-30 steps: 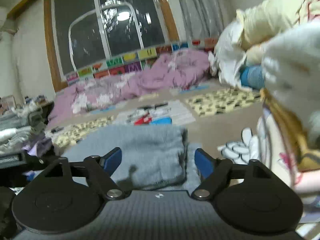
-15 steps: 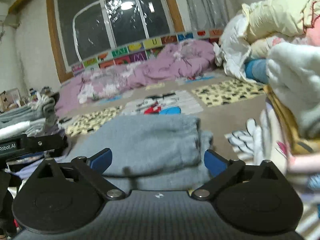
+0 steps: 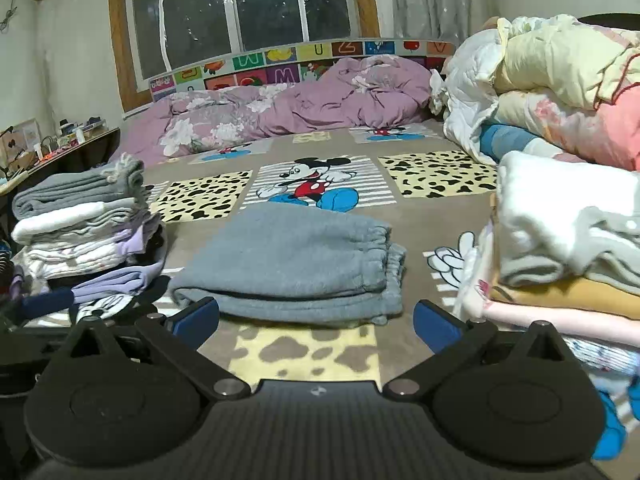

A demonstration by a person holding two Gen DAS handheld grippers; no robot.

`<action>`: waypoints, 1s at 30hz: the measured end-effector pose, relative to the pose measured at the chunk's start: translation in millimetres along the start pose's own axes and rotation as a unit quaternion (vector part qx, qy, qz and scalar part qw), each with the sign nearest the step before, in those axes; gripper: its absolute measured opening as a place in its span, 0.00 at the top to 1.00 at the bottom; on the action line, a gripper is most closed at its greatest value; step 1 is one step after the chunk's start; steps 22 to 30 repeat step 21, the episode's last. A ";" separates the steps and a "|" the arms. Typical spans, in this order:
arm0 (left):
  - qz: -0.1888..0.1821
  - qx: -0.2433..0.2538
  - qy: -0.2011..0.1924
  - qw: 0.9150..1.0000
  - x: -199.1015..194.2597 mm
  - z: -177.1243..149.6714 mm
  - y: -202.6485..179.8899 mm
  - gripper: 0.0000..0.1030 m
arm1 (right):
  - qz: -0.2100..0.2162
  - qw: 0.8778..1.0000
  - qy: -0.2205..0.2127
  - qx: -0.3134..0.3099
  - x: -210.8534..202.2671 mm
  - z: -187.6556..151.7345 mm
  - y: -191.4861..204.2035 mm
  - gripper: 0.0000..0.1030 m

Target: Fold clothes

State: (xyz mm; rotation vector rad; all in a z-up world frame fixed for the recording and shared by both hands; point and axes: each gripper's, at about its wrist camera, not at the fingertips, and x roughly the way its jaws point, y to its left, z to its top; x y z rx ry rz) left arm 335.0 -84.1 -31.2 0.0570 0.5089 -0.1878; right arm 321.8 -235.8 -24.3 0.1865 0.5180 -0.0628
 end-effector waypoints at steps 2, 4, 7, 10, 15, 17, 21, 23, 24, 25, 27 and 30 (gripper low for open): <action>0.001 -0.003 0.005 1.000 -9.6 4.0 0.6 0.00 | -0.002 1.000 0.003 -0.001 -13.7 2.9 1.4 0.00; -0.002 -0.003 0.014 1.000 -18.5 6.4 -0.7 0.00 | -0.003 1.000 0.004 -0.005 -26.9 4.9 5.4 0.00; -0.002 -0.002 0.027 1.000 -30.0 7.9 -2.2 0.00 | -0.007 1.000 0.009 -0.013 -42.8 8.1 9.6 0.00; 0.001 -0.004 0.030 1.000 -46.1 7.8 -3.7 0.00 | -0.007 1.000 0.009 -0.016 -60.4 10.3 12.7 0.00; 0.005 0.011 0.028 1.000 -71.5 9.5 -11.3 0.00 | -0.008 1.000 0.002 -0.019 -89.2 14.2 15.4 0.00; 0.005 0.015 0.028 0.999 -80.2 10.3 -13.4 0.00 | -0.004 1.000 0.004 -0.015 -98.5 15.0 15.3 0.00; 0.000 0.022 0.013 1.000 -96.4 8.1 -15.0 0.00 | -0.003 1.000 0.004 -0.009 -116.6 15.3 13.3 0.00; 0.000 0.022 0.013 1.000 -96.4 8.1 -15.0 0.00 | -0.003 1.000 0.004 -0.009 -116.6 15.3 13.3 0.00; 0.000 0.022 0.013 1.000 -96.4 8.1 -15.0 0.00 | -0.003 1.000 0.004 -0.009 -116.6 15.3 13.3 0.00; 0.000 0.022 0.013 1.000 -96.4 8.1 -15.0 0.00 | -0.003 1.000 0.004 -0.009 -116.6 15.3 13.3 0.00; 0.000 0.022 0.013 1.000 -96.4 8.1 -15.0 0.00 | -0.003 1.000 0.004 -0.009 -116.6 15.3 13.3 0.00; 0.000 0.022 0.013 1.000 -96.4 8.1 -15.0 0.00 | -0.003 1.000 0.004 -0.009 -116.6 15.3 13.3 0.00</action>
